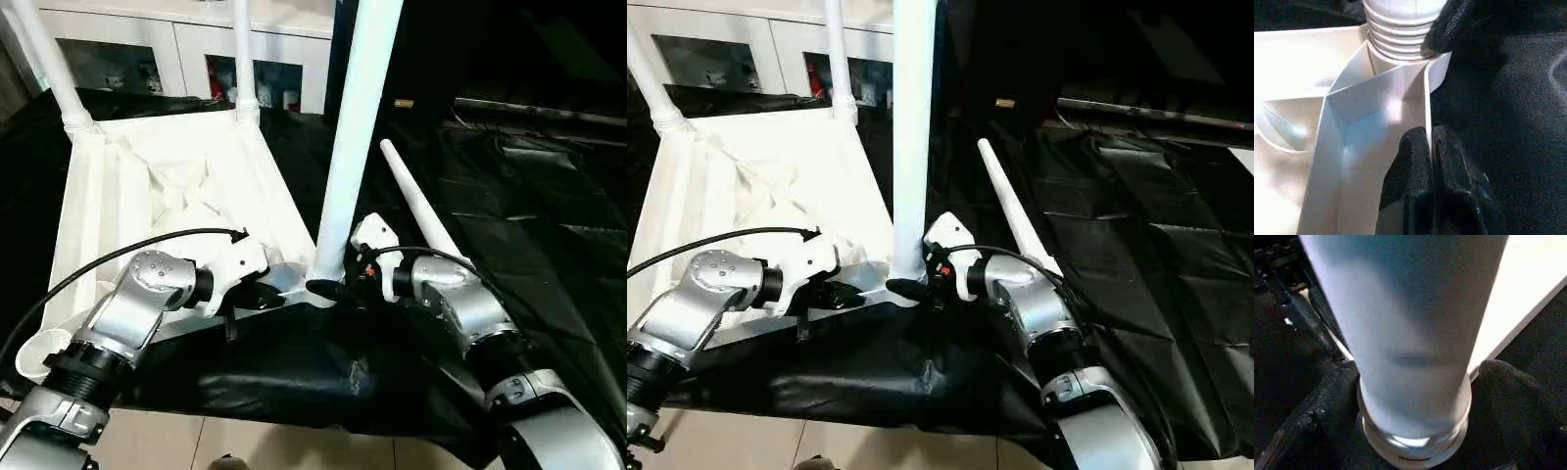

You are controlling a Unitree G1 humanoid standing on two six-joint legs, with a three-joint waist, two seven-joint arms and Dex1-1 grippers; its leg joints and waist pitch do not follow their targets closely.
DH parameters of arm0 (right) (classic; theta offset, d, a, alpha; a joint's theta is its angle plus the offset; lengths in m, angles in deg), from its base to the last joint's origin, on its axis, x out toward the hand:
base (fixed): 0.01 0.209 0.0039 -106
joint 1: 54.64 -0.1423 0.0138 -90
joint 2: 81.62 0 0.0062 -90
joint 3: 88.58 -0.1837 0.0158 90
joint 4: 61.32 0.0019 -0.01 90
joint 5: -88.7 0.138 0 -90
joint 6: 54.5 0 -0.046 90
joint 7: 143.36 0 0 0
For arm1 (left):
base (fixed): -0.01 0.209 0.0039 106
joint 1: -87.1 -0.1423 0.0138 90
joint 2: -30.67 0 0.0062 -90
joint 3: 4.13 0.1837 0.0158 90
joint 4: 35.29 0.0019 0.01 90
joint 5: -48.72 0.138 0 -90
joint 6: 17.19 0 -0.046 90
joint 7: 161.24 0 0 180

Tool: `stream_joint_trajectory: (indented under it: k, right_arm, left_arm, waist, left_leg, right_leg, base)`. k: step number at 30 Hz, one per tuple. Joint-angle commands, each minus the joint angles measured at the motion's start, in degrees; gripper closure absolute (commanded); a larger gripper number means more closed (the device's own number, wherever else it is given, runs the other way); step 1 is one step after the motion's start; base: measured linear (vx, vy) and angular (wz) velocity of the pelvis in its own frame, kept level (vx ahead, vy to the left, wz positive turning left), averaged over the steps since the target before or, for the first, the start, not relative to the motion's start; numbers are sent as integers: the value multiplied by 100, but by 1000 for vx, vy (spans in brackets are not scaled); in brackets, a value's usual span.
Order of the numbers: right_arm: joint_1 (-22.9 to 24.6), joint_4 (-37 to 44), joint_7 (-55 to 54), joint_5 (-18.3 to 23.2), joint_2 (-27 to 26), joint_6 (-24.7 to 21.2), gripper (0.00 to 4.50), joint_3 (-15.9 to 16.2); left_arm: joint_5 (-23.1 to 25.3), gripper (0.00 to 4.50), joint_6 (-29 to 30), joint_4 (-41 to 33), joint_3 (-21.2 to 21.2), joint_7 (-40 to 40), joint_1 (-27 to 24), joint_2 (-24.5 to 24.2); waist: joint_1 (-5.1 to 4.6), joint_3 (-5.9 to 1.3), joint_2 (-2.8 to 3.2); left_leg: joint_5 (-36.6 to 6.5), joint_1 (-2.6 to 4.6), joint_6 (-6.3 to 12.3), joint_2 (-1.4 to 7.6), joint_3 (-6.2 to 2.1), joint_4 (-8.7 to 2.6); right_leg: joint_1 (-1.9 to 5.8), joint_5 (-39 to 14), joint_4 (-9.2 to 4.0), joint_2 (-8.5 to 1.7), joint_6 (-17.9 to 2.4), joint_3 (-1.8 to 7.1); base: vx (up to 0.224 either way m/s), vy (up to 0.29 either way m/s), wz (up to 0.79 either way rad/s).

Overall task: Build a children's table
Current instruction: Rotate leg to tighten

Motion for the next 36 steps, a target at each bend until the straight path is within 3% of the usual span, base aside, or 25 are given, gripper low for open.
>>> stream_joint_trajectory:
  k: [1,10,14,18,24,26,30,34,35,36]
  right_arm:
    - [76,161,62,64,69,-33,93,35]
    - [102,127,58,79,30,-60,163,10]
    - [131,87,-97,192,-67,-96,172,-128]
    - [97,-186,-701,354,-322,-196,173,-481]
    - [171,-488,-1750,317,-868,-305,174,-655]
    - [-10,-899,-2755,239,-1193,-278,174,-819]
    - [-378,-1437,-3889,276,-1615,-269,174,-1128]
    - [-524,-1544,-3928,204,-1779,-174,174,-1102]
    - [-525,-1525,-3820,223,-1785,-171,139,-1105]
    - [-515,-1492,-3701,264,-1789,-178,139,-1136]
  left_arm:
    - [-95,450,-107,-171,162,217,-2,35]
    - [-65,450,-116,-148,139,239,-11,21]
    - [-56,450,-109,-131,133,203,-17,39]
    - [4,450,-22,-18,63,-136,43,213]
    - [403,450,326,699,-75,-1542,469,903]
    - [504,450,634,982,-161,-2252,662,1338]
    - [571,450,850,1111,-114,-2757,797,1865]
    - [624,450,832,1046,5,-2741,804,2034]
    - [636,450,799,1034,14,-2709,791,2007]
    - [647,450,750,1041,12,-2669,778,1959]
  waist:
    - [-32,-376,94]
    - [-29,-379,91]
    - [-32,-379,90]
    - [-54,-365,85]
    - [-55,-361,70]
    - [-54,-353,113]
    - [-78,-340,103]
    - [-75,-371,106]
    - [-74,-373,97]
    - [-76,-373,82]
  left_leg:
    - [-768,1,70,79,56,-370]
    - [-730,4,82,80,56,-365]
    - [-759,3,70,83,52,-368]
    - [-858,2,6,79,56,-374]
    - [-957,15,-96,82,53,-386]
    - [-1004,21,-150,74,42,-396]
    - [-1247,33,-220,66,35,-412]
    - [-1056,3,-147,59,32,-397]
    - [-1018,3,-117,56,37,-392]
    - [-993,5,-85,56,42,-393]
  right_leg:
    - [363,-377,-350,-384,-1144,341]
    - [360,-370,-346,-380,-1143,339]
    - [361,-435,-350,-389,-1126,340]
    - [347,-645,-372,-391,-1093,344]
    - [345,-999,-411,-404,-946,351]
    - [323,-1114,-434,-410,-905,346]
    - [307,-1600,-500,-418,-754,346]
    - [335,-1020,-441,-395,-779,340]
    - [337,-909,-429,-390,-797,341]
    - [339,-842,-428,-386,-813,341]
  base:
    - [0,0,0]
    - [0,0,0]
    - [0,0,0]
    - [0,0,0]
    - [0,0,0]
    - [0,0,0]
    - [0,0,0]
    - [0,0,0]
    - [0,0,0]
    - [0,0,0]
